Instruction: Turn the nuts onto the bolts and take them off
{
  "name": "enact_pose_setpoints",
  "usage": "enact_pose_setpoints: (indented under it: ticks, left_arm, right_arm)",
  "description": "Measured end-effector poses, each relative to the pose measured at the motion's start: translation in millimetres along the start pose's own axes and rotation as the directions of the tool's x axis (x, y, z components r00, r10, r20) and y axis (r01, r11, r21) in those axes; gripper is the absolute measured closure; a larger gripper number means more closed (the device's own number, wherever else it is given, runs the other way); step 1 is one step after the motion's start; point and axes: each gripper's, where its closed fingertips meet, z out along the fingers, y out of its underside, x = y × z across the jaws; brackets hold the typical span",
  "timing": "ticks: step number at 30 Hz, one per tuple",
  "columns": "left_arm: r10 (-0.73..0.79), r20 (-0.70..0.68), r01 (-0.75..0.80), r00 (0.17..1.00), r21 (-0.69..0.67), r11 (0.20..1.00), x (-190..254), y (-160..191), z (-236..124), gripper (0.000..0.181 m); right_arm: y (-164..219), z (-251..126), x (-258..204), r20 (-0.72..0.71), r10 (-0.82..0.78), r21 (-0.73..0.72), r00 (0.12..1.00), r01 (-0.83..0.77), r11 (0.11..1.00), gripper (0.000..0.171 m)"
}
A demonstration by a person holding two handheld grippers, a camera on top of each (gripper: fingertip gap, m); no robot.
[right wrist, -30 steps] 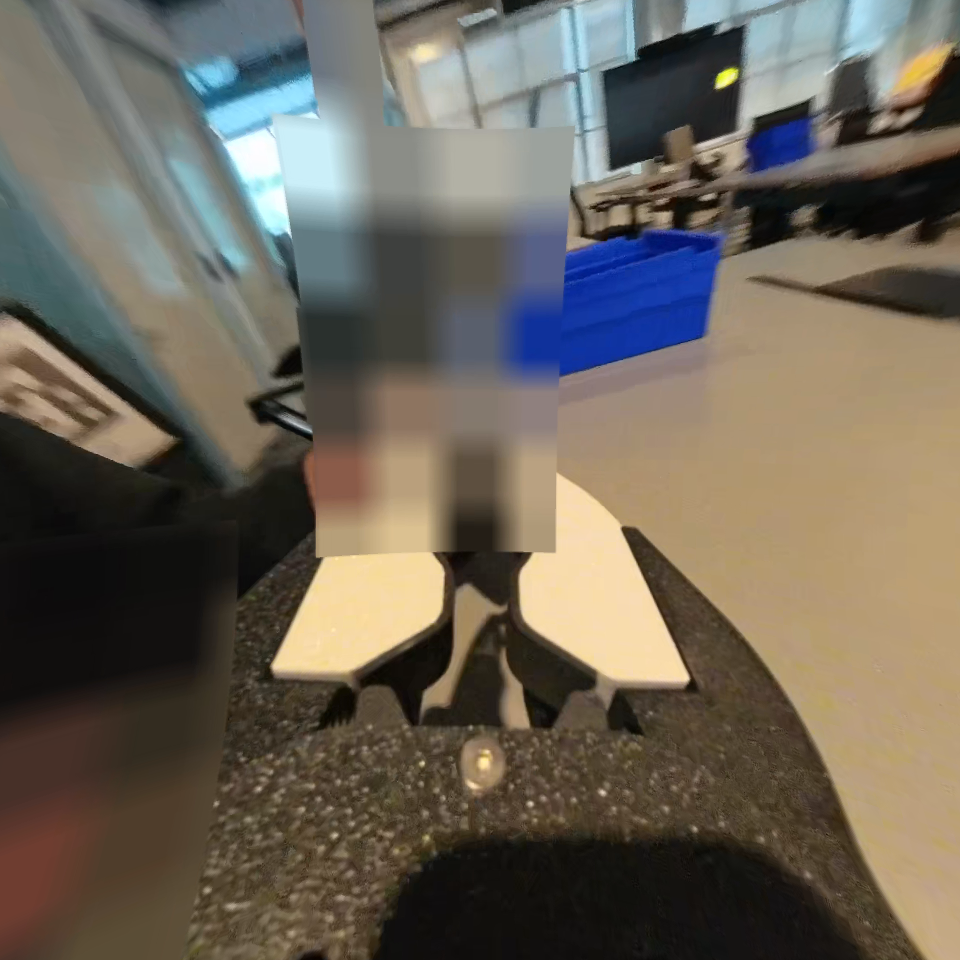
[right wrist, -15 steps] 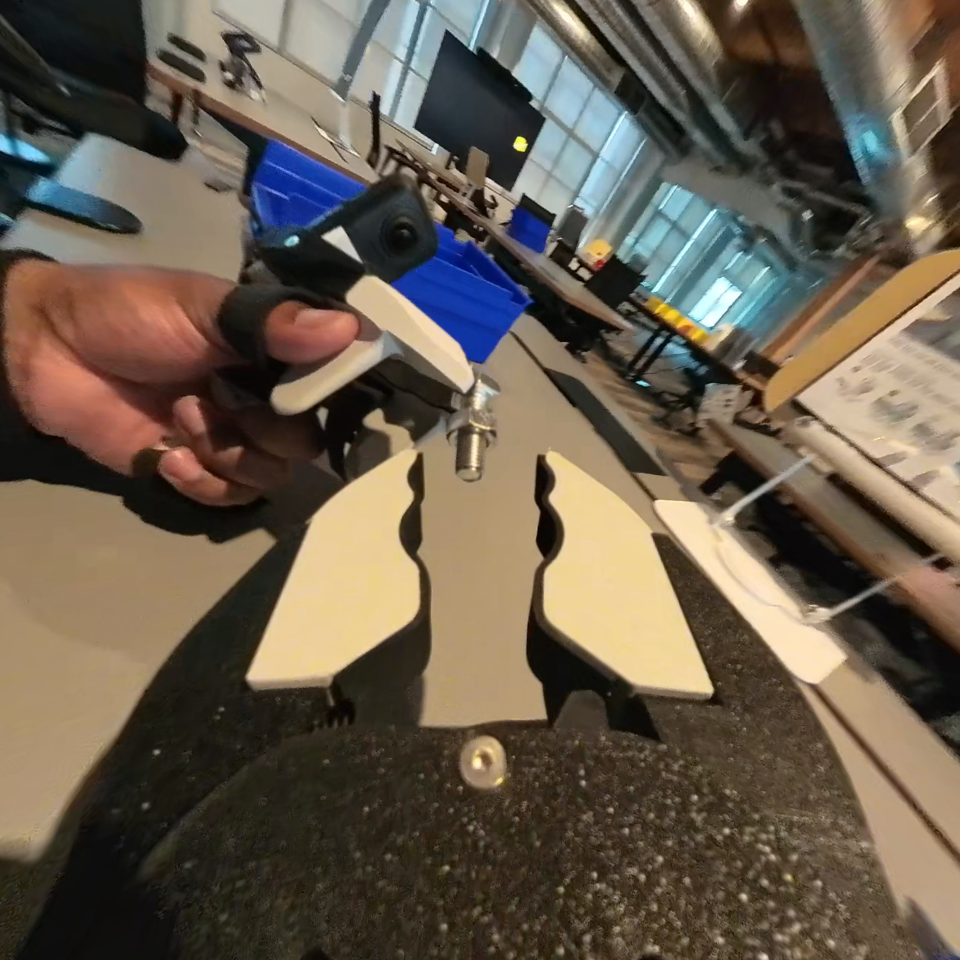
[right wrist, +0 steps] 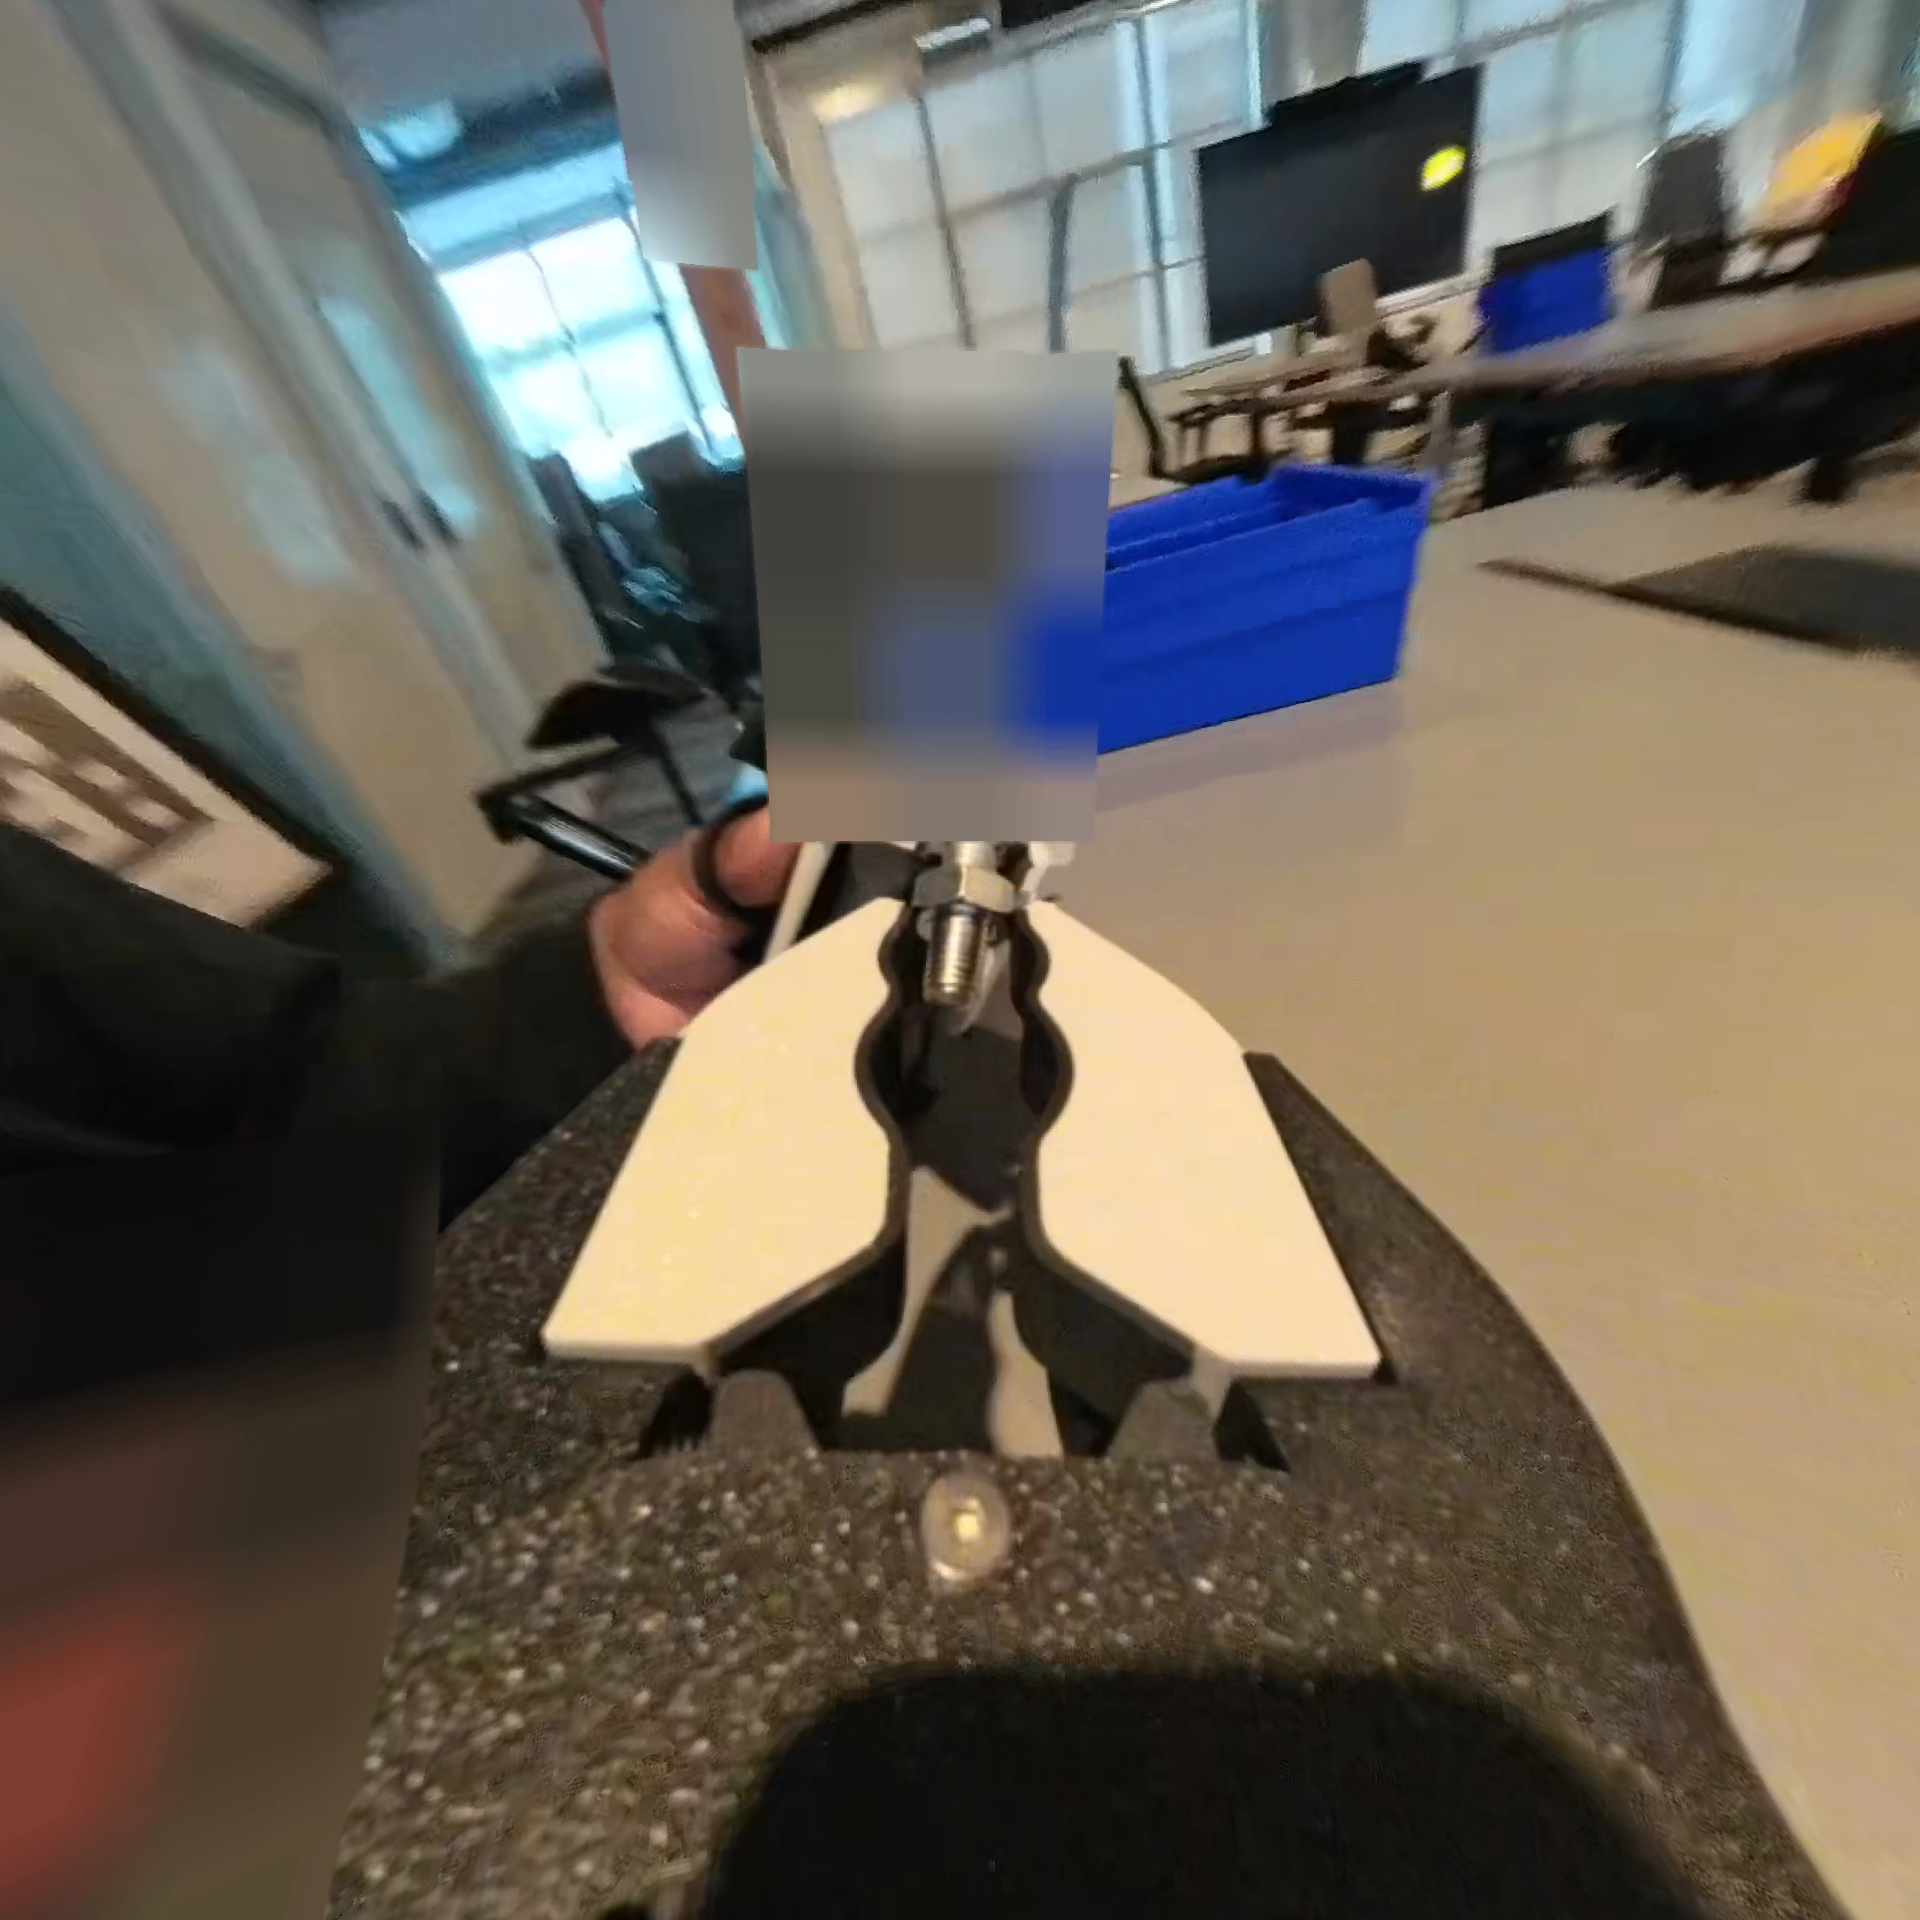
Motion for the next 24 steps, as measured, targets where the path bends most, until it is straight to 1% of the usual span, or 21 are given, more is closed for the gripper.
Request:
enact_pose_setpoints:
  ticks: [1,2,3,5,7,9,12,14,16,18,19,20,22,24]
  left_arm:
    - [-0.001,0.001,0.001,1.0,0.001,1.0,-0.1,-0.1,0.1,0.165]
    - [-0.002,0.002,0.002,1.0,0.004,1.0,-0.4,-0.4,-0.3,0.165]
    - [-0.003,0.004,0.003,1.0,0.008,1.0,-0.7,-1.1,-0.9,0.165]
    - [-0.009,-0.002,0.009,1.0,0.027,1.0,-0.6,-4.0,-2.7,0.165]
    - [-0.021,-0.011,0.022,1.0,0.04,0.999,-0.5,-5.6,-3.8,0.165]
    - [-0.029,-0.015,0.03,0.999,0.044,0.999,-0.6,-5.8,-4.2,0.165]
    - [-0.029,-0.01,0.029,1.0,0.037,0.999,-1.3,-4.8,-4.0,0.165]
    - [-0.03,-0.005,0.031,1.0,0.026,0.999,-2.0,-2.9,-2.9,0.165]
    - [-0.032,-0.004,0.032,0.999,0.011,0.999,-2.1,-0.6,-1.5,0.165]
    - [-0.025,0.0,0.025,1.0,0.005,1.0,-2.1,0.0,-0.9,0.165]
    - [-0.02,0.004,0.02,1.0,0.004,1.0,-2.4,0.0,-1.2,0.165]
    - [-0.016,0.014,0.016,1.0,0.0,1.0,-3.4,0.4,-1.5,0.165]
    - [-0.006,0.027,0.006,1.0,-0.009,1.0,-4.5,1.3,-1.6,0.165]
    - [0.005,0.018,-0.005,1.0,-0.016,1.0,-2.3,1.8,-0.8,0.165]
  right_arm:
    - [-0.6,-0.3,-0.5,0.034,0.055,0.011,0.998,-0.055,0.998,0.154]
    - [-1.1,-0.3,-0.6,0.044,0.067,0.018,0.997,-0.068,0.998,0.152]
    - [-1.4,0.1,-0.5,0.032,0.043,0.019,0.999,-0.044,0.999,0.149]
    - [0.3,1.7,0.8,-0.034,-0.069,-0.012,0.997,0.069,0.998,0.138]
    - [2.6,3.3,3.0,-0.112,-0.22,-0.066,0.969,0.214,0.975,0.132]
    - [4.0,3.5,7.4,-0.195,-0.377,-0.129,0.905,0.357,0.925,0.131]
    - [0.5,1.4,12.6,-0.297,-0.566,-0.21,0.769,0.526,0.824,0.132]
    - [-2.6,0.4,11.9,-0.33,-0.646,-0.245,0.689,0.598,0.763,0.135]
    - [-3.5,-0.5,13.5,-0.354,-0.703,-0.294,0.617,0.64,0.71,0.144]
    - [-0.7,0.8,11.5,-0.339,-0.734,-0.322,0.589,0.66,0.679,0.153]
    - [-0.1,1.2,11.3,-0.338,-0.726,-0.318,0.599,0.653,0.687,0.153]
    - [1.1,1.7,11.7,-0.331,-0.701,-0.307,0.632,0.63,0.713,0.153]
    - [3.8,2.8,11.0,-0.291,-0.578,-0.242,0.763,0.526,0.815,0.153]
    - [4.6,3.1,6.1,-0.192,-0.353,-0.13,0.916,0.333,0.934,0.153]
